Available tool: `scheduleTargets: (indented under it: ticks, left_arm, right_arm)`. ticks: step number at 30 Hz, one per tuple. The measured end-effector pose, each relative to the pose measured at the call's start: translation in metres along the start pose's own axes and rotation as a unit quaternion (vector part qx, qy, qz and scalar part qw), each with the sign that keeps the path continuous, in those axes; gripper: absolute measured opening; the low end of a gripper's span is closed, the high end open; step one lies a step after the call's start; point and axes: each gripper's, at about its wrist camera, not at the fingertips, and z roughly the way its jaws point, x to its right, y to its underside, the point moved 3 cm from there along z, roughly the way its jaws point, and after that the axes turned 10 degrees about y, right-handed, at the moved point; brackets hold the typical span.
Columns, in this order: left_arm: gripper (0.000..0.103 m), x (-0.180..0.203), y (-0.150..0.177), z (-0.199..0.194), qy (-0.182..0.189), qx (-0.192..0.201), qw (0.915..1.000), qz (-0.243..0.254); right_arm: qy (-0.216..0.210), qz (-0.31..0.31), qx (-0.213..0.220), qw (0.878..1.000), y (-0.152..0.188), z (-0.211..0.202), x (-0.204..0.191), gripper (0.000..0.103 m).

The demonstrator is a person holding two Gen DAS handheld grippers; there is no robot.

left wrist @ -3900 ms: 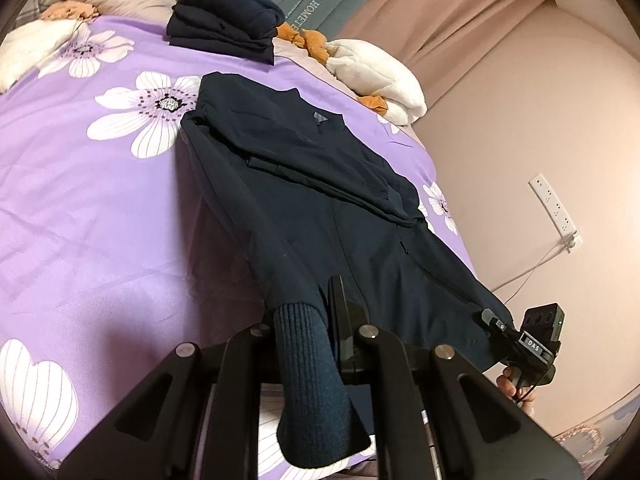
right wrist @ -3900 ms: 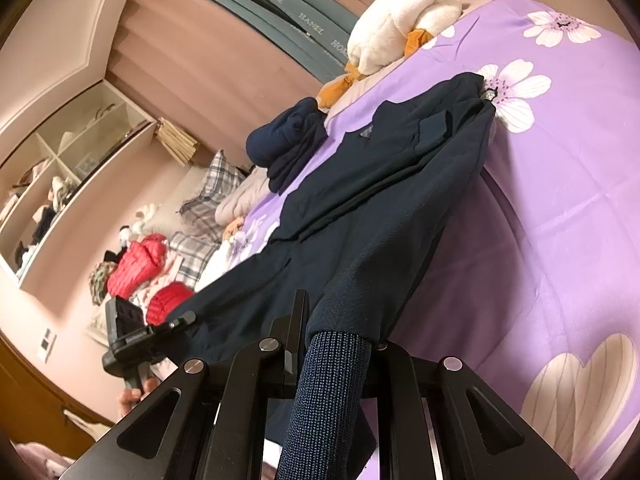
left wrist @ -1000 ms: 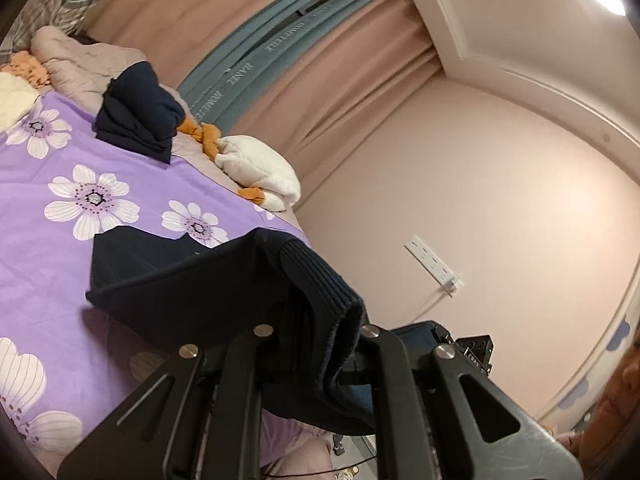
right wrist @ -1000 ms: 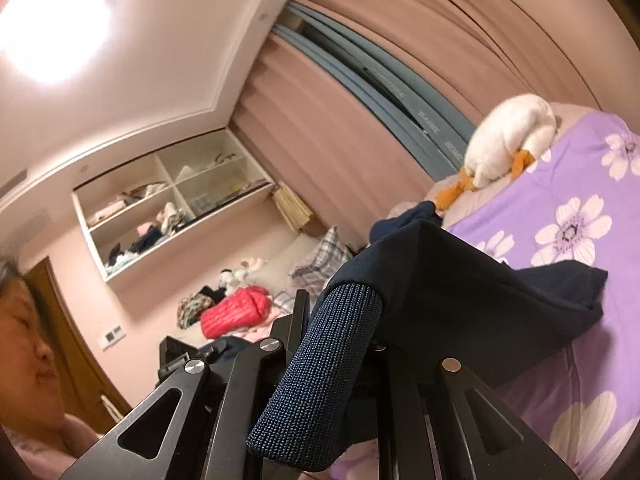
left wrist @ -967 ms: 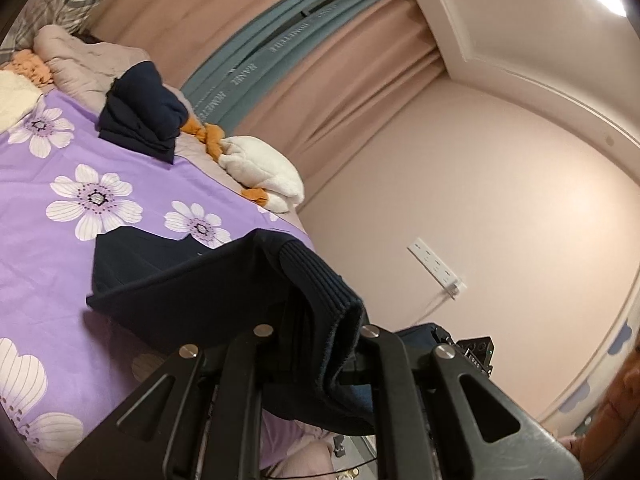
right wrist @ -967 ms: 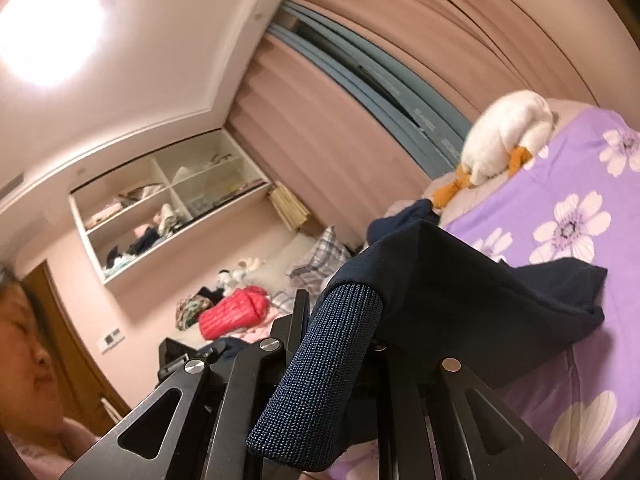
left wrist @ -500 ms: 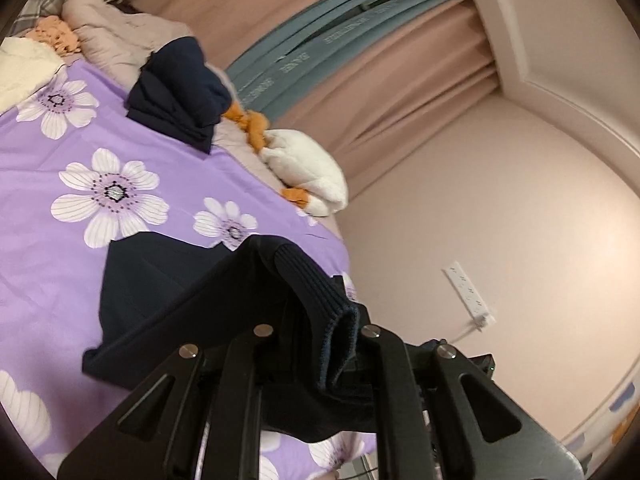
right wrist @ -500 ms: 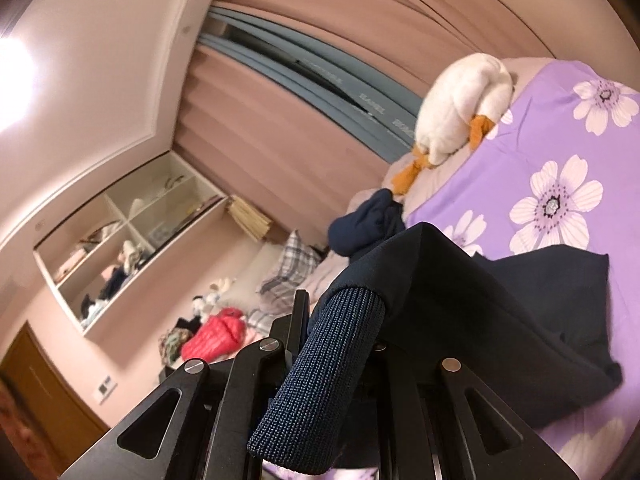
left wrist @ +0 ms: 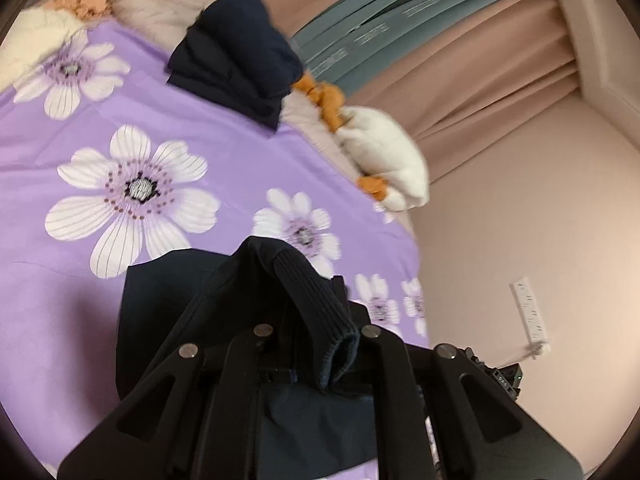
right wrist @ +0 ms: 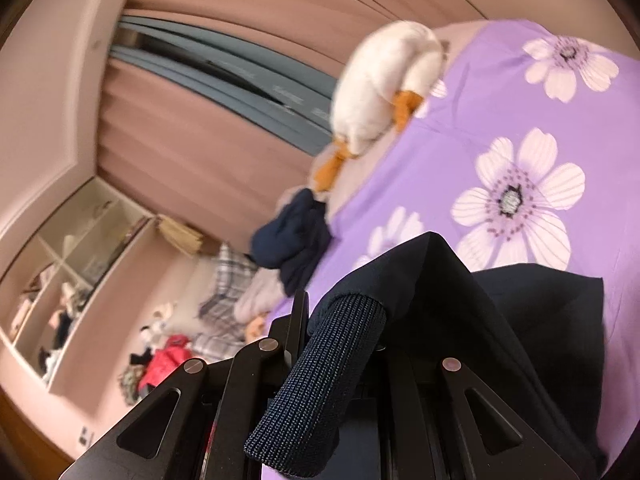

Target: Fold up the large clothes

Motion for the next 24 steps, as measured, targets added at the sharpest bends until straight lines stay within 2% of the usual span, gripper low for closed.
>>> scheduleTargets:
  ticks: [7,15,17,24]
  left_arm:
    - [0.011,-0.053,-0.008,0.062,-0.053,-0.039,0.9969,-0.043]
    - [0.012,-0.105,-0.016,0.11,-0.117,-0.08,0.9862,-0.086]
    - [0.012,-0.112,-0.021,0.12,-0.133,-0.088,0.9829,-0.092]
    - [0.013,-0.128,-0.033,0.14,-0.157,-0.095,0.9775,-0.103]
  right_arm:
    - [0.072,0.019,-0.036,0.997,-0.001,0.041,0.031,0.014]
    - [0.143,0.048,-0.084,0.985,0.003,0.084,0.063,0.015]
    - [0.152,0.049,-0.091,0.983,0.0,0.092,0.067,0.014]
    - [0.164,0.058,-0.094,0.98,-0.014,0.11,0.072,0.014]
